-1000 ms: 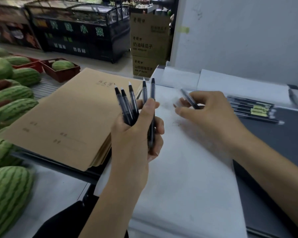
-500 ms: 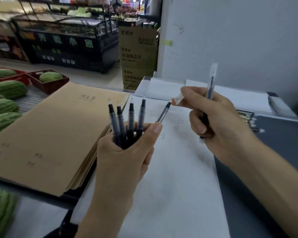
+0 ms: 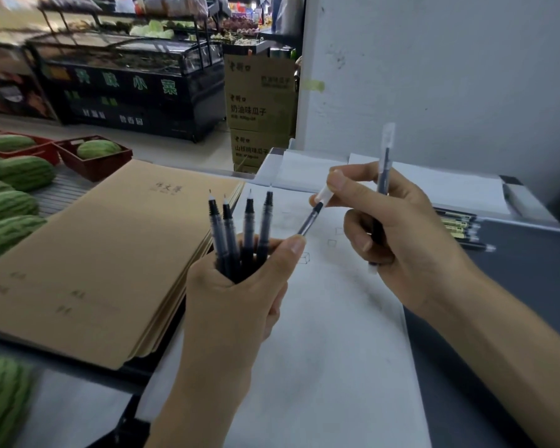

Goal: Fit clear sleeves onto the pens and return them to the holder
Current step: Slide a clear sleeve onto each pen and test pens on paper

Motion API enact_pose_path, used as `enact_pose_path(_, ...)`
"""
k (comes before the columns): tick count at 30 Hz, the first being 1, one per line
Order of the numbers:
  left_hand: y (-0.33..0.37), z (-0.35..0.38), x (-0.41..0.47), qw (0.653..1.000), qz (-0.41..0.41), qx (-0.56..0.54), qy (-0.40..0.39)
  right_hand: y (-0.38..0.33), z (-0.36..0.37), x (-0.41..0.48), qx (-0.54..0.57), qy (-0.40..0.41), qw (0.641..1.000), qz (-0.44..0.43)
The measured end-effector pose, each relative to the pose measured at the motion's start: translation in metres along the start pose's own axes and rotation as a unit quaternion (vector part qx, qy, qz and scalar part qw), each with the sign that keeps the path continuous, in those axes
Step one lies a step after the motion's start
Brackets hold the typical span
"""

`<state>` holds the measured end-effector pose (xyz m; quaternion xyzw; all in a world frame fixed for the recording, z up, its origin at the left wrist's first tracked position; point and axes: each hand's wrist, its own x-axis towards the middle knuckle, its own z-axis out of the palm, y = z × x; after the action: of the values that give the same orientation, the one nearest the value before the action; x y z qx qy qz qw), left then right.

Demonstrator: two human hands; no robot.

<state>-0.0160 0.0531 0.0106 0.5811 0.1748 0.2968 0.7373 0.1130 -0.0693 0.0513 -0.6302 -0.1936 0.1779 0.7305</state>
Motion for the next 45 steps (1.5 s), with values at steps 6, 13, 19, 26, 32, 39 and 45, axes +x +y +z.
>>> enact_pose_path(6, -0.001, -0.001, 0.001, 1.0, -0.01, -0.006, 0.006, 0.0, 0.005, -0.007, -0.03, 0.003, 1.0, 0.002)
enact_pose_path(13, 0.0, -0.002, 0.0, 1.0, -0.017, -0.013, 0.001, 0.004, 0.011, -0.014, -0.067, 0.017, 0.997, -0.037)
enact_pose_path(19, 0.003, -0.004, 0.0, 0.999, -0.028, -0.016, -0.009, 0.01, 0.019, -0.021, -0.055, 0.029, 0.995, -0.081)
enact_pose_path(26, 0.001, 0.0, 0.002, 0.999, -0.032, -0.015, -0.018, 0.011, 0.025, -0.017, 0.017, 0.017, 1.0, 0.006)
enact_pose_path(32, 0.0, 0.0, 0.002, 0.999, -0.01, -0.031, -0.006, 0.015, 0.03, -0.017, -0.02, -0.068, 0.997, 0.045)
enact_pose_path(39, 0.0, -0.003, 0.004, 0.999, 0.0, -0.042, 0.006, 0.015, 0.028, -0.013, -0.016, -0.004, 0.999, 0.037)
enact_pose_path(45, 0.001, -0.01, 0.003, 0.988, 0.0, -0.15, 0.039, 0.004, 0.007, 0.004, 0.129, 0.045, 0.99, -0.022)
